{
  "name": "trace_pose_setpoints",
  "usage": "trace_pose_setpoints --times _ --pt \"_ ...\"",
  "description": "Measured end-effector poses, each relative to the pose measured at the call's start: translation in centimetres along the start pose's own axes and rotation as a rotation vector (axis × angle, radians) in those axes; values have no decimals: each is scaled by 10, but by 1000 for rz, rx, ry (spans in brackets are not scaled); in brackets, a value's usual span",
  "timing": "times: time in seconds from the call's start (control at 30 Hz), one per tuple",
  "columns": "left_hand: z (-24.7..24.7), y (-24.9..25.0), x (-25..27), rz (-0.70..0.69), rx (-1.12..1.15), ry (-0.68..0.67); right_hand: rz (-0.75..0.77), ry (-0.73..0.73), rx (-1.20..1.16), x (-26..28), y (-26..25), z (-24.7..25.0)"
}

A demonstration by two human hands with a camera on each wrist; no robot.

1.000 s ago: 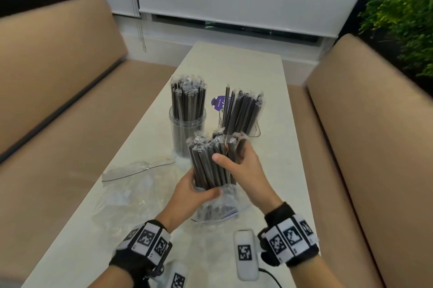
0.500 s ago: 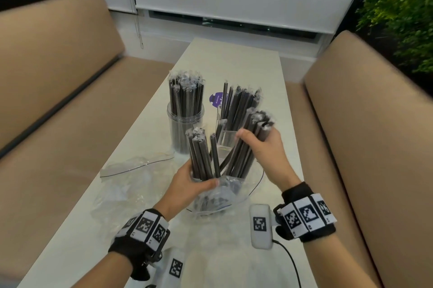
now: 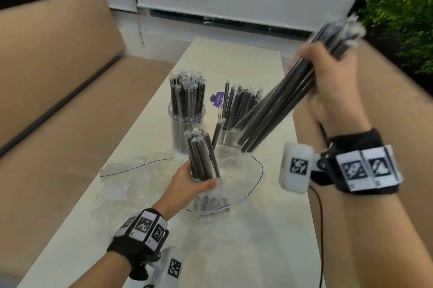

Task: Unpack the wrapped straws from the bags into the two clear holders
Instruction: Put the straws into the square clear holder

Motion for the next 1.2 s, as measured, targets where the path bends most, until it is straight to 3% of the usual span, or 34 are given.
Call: trace_pose_setpoints --times 0.13,0.3,0.5,0.73,0.93,1.07,1.2 --pt "1 -3 0 9 1 9 56 55 -69 -29 -26 3" --pt "-1 -4 0 11 -3 6 41 130 121 -62 19 -27" --pt "3 -8 0 13 -6 14 87 266 256 -58 60 -36" --pt "1 -12 0 24 7 4 215 375 308 -55 35 -19" --pt "-1 -14 0 27 11 1 133 215 401 -45 69 -52" --pt "0 -16 1 32 8 -2 12 -61 625 -39 102 -78" --pt "2 -17 1 39 9 0 -51 -361 790 -37 102 -90"
Point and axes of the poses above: each hand's wrist, its own x-axis away from the middle knuckle, its own z-axis out of the back of the hand, y = z × x, the point moved 10 cm from there along -x, towards the middle knuckle, and after that the axes turned 11 degrees about x, right-handed, at the moved point
